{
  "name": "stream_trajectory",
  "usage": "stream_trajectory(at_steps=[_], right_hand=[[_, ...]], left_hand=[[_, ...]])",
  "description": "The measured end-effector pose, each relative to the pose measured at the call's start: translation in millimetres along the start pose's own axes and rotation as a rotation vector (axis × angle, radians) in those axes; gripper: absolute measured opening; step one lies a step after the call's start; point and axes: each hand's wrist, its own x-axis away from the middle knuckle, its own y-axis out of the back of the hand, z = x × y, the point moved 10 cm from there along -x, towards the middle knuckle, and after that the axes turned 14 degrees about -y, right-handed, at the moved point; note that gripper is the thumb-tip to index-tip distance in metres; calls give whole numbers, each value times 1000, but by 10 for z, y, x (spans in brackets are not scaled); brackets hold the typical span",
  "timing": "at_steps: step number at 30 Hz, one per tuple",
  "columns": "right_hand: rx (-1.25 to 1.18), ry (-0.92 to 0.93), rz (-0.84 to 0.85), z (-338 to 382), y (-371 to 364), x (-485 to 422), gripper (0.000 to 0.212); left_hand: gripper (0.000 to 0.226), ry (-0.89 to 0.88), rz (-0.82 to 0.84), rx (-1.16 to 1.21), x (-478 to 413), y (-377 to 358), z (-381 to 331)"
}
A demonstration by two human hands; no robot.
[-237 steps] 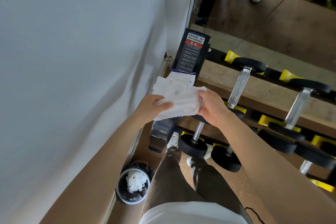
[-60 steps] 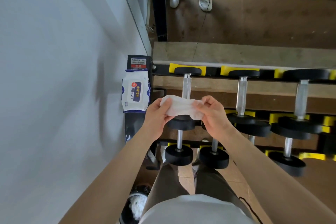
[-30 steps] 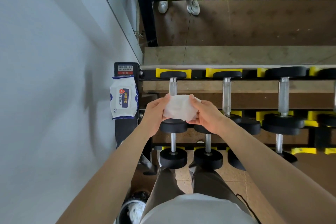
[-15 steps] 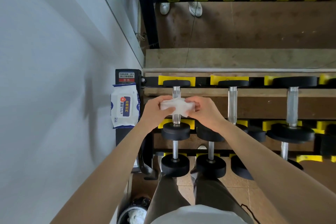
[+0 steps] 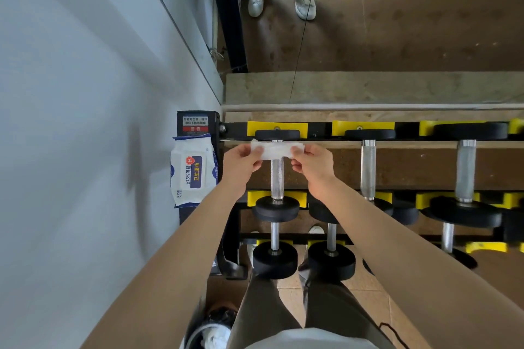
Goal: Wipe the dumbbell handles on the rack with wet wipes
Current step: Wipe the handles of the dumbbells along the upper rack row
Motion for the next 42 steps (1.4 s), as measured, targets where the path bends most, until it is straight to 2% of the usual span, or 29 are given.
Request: stream_trajectory(at_steps=[4, 7, 10, 15, 17, 20, 23, 27, 30, 32, 36, 42], right_hand=[[-74, -6, -25, -22, -57, -71, 17], [12, 70, -34, 24, -70, -49, 9], [194, 224, -111, 56, -10, 8, 13], [410, 431, -263, 77, 21, 152, 12], [404, 509, -242, 102, -71, 223, 14], [407, 615, -194, 151, -243, 319, 28], [465, 736, -233, 204, -327, 426, 29], [588, 927, -263, 229, -412, 540, 15], [658, 1005, -207, 203, -412, 536, 11], [713, 1014, -149, 140, -391, 532, 9], [775, 944, -37, -24, -347, 526, 11], [524, 583, -201, 374, -129, 166, 8]], left_hand=[[9, 15, -41, 52, -56, -37, 58], [3, -37, -35, 33, -61, -63, 41], [14, -112, 2, -73, -14, -64, 57], [5, -265, -20, -325, 136, -103, -54], [4, -335, -47, -420, 182, -114, -151], [10, -413, -60, -526, 186, -110, -247], [16, -360, 4, -450, 138, -71, -130], [30, -232, 51, -226, 192, -10, 59], [27, -190, 50, -164, 238, -16, 148], [18, -169, 75, -153, 258, -42, 232], [18, -184, 97, -182, 308, -66, 302], [21, -161, 92, -194, 312, -55, 337]])
